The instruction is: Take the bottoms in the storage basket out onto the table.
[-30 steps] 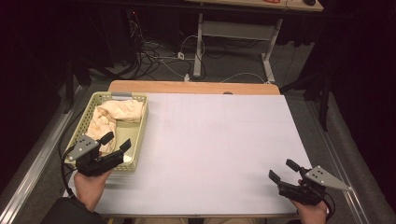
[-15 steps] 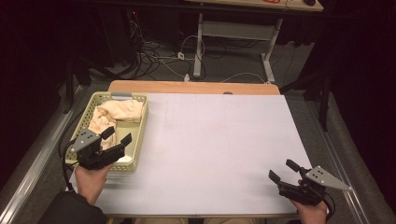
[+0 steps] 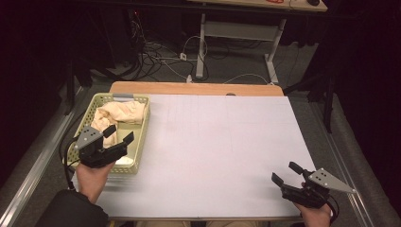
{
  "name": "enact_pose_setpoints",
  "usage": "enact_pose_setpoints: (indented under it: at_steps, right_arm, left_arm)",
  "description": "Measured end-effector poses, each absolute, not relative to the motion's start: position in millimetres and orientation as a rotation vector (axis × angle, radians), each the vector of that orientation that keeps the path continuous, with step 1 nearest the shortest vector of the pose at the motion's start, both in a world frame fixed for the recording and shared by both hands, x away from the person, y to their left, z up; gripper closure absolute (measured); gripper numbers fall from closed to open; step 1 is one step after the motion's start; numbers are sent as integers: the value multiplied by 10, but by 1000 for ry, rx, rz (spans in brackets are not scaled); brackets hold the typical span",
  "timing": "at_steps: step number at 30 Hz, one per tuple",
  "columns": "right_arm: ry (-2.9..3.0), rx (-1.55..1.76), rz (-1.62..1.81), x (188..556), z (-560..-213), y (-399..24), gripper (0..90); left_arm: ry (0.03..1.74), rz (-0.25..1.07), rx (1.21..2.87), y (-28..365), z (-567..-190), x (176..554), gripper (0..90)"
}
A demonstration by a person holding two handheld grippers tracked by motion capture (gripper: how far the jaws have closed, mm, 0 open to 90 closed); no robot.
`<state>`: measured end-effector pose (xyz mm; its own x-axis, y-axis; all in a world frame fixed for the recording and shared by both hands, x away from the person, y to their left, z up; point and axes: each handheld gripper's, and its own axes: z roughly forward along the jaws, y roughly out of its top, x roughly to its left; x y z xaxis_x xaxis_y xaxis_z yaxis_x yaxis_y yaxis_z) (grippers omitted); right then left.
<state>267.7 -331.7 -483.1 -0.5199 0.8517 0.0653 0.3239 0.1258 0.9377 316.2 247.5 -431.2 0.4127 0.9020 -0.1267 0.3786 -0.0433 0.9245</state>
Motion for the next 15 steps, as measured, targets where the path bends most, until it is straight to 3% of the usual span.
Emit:
enact_pose_setpoints:
  at_steps: [15]
  right_arm:
    - [1913,1129,1394,2675,-4831,-3316,186]
  left_arm:
    - [1172,639,1645,2498,-4262,3270,276]
